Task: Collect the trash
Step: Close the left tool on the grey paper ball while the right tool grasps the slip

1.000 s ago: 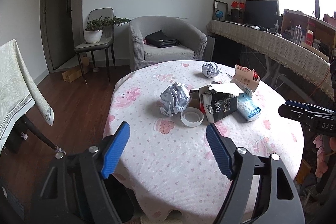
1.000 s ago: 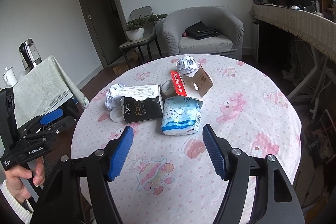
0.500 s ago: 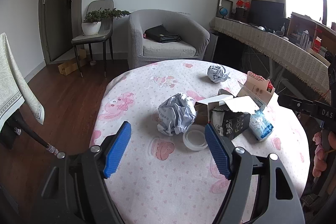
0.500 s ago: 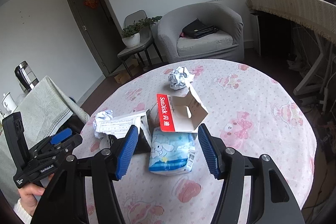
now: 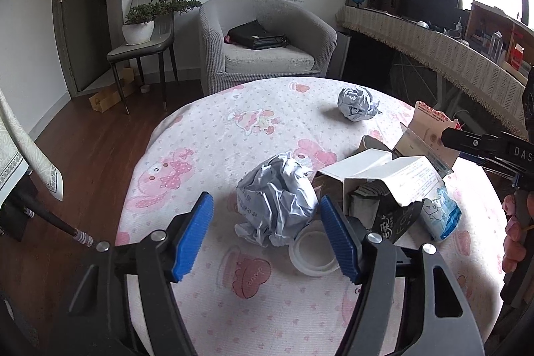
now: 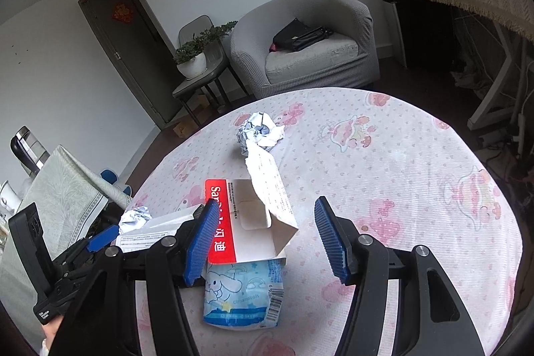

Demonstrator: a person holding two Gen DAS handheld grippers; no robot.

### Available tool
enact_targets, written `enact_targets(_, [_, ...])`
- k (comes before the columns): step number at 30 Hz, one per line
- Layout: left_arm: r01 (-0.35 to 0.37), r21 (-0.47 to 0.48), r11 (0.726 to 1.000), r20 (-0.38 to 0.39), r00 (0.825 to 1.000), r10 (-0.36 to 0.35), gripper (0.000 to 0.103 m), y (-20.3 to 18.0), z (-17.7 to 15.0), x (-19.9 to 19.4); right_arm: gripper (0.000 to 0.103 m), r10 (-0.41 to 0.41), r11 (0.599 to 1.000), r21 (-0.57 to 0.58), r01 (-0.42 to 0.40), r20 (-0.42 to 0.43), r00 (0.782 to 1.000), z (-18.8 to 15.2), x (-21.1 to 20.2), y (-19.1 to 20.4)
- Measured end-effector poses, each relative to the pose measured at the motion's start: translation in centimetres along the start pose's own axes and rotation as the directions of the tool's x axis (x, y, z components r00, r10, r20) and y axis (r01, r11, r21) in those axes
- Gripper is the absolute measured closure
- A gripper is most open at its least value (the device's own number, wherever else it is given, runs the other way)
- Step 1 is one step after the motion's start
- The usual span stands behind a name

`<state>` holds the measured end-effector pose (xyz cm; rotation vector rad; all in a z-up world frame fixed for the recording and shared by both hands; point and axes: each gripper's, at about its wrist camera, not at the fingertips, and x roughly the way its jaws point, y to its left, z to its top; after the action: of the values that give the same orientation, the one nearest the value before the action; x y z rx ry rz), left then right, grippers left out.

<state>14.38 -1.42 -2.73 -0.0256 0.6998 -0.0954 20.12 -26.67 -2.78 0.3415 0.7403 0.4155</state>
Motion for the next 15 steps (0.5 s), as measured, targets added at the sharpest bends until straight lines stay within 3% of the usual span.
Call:
enact_targets(4, [0.02, -0.029, 0.999, -0.021, 1.0, -0.021, 0.034, 0.6, 0.5, 0.6, 0.048, 0.009, 1.0, 0.004, -0.009, -0.022, 1.0, 0.4, 1.1, -0.1])
enact_targets(7, [0.029, -0.053, 0.998, -0.039, 0.999, -0.031, 0.035, 1.0, 0.7, 1.2, 0.057, 0.012, 1.0, 0.01, -0.012, -0.039, 0.999, 0.7, 1.9, -0.1])
enact_targets(10, [0.049, -0.067, 0.997, -0.067, 0.996, -0.054, 0.043, 1.0, 0.8, 1.8, 0.072, 0.013, 1.0, 0.006, -0.013, -0.055, 0.998, 0.5, 2.6, 0.1])
enact_targets(12, [0.051, -0.07, 0.996, -0.069, 0.996, -0.056, 0.044, 1.0, 0.8, 1.9, 0.084, 0.004, 1.0, -0.018, -0.005, -0.058, 0.998, 0.4, 2.9, 0.5])
enact_targets(15, [0.056, -0.076, 0.996, -0.067, 0.996, -0.061, 0.045, 1.1, 0.7, 1.9, 0.094, -0.026, 0.997, -0.069, 0.023, -0.046, 0.999, 0.4, 2.9, 1.4])
